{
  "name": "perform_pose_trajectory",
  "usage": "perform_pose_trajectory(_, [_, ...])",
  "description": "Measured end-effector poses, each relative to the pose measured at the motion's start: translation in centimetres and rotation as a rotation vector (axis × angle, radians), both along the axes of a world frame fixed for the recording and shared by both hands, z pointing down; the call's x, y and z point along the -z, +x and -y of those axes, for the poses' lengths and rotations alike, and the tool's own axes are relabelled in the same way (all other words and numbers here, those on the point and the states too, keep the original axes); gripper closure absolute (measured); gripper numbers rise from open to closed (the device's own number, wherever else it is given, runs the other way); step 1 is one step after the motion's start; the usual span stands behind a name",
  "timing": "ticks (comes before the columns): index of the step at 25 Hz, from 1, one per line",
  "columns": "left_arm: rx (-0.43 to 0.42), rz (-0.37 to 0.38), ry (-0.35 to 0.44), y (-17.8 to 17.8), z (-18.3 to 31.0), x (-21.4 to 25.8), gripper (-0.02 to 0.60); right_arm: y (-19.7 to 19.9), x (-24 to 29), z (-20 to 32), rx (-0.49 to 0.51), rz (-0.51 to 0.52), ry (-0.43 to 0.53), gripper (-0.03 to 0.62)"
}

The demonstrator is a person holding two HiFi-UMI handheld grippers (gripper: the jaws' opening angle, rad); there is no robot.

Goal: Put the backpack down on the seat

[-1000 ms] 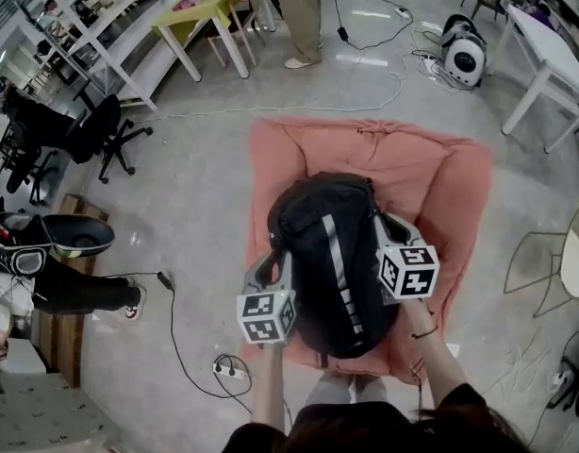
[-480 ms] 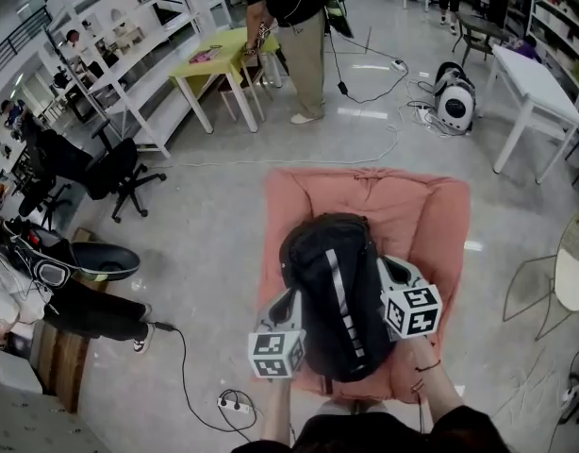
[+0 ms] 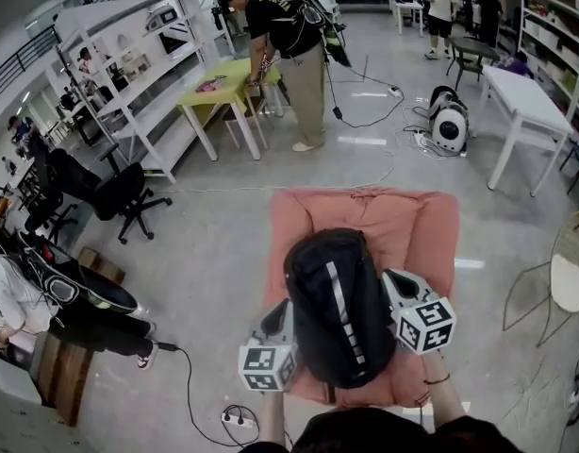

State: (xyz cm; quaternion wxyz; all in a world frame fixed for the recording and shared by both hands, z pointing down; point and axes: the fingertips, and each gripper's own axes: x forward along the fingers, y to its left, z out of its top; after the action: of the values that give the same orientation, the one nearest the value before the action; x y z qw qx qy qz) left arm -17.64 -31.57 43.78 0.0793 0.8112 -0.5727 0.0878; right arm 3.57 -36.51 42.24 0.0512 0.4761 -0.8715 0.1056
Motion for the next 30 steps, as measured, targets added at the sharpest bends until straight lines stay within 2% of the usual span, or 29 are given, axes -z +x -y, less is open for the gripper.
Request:
perform_pose_trajectory(8, [-0.017, 0.0, 0.09, -0.1, -2.8, 4.7, 0.566, 1.7, 4.5, -2.9, -0.007, 0.033, 0.086, 0.58])
perform_pose_trajectory(15, [-0.017, 0.012, 0.148, -0.6, -4.0, 6.7, 0.566, 3.1, 6.5, -4.3, -0.029, 0.028, 0.14, 0.58])
perform_pose_trajectory(23, [0.005, 0.012, 0.188, -1.4, -5.3, 8.4, 0.566, 3.6, 8.5, -5.3, -0.03, 0.024, 0.197, 0.58])
perform_pose_trajectory(30, [0.016, 0.016, 0.191, -1.6, -6.1, 8.3, 0.566, 3.5, 8.2, -5.8, -0.017, 0.044, 0.198, 0.58])
